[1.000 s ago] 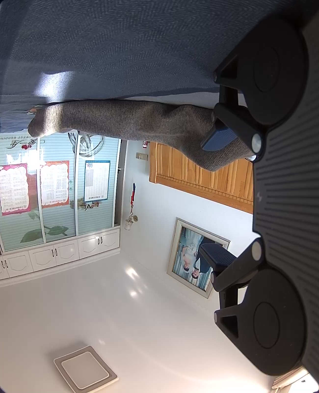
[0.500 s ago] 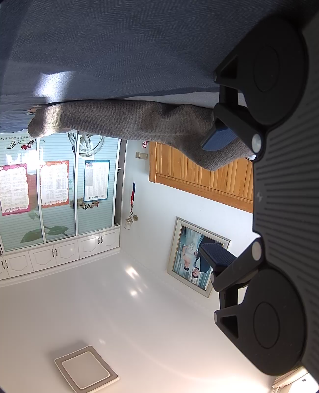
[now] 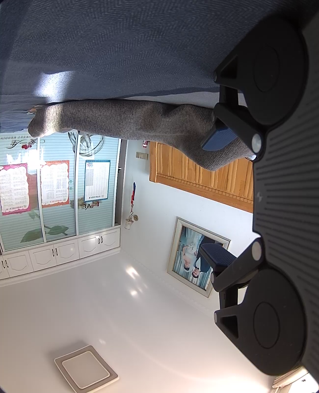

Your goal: Fold clothes

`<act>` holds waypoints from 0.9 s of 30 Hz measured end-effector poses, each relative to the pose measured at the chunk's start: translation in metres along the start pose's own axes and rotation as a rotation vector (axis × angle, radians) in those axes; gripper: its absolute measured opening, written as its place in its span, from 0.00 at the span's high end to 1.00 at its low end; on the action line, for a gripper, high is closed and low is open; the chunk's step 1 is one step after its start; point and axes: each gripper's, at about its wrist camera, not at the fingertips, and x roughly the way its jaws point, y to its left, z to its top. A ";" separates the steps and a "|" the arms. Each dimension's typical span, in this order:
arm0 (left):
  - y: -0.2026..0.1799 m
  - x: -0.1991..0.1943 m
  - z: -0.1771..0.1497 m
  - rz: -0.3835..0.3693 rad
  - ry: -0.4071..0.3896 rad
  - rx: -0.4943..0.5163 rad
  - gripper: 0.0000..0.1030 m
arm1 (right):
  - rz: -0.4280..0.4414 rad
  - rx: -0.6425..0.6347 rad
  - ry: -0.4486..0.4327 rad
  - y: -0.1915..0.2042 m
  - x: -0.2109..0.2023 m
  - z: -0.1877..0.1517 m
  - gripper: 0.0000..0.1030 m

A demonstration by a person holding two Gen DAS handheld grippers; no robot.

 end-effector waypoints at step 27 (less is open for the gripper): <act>-0.055 -0.005 0.044 0.199 -0.285 0.444 0.90 | -0.001 -0.012 0.003 0.001 -0.002 0.002 0.19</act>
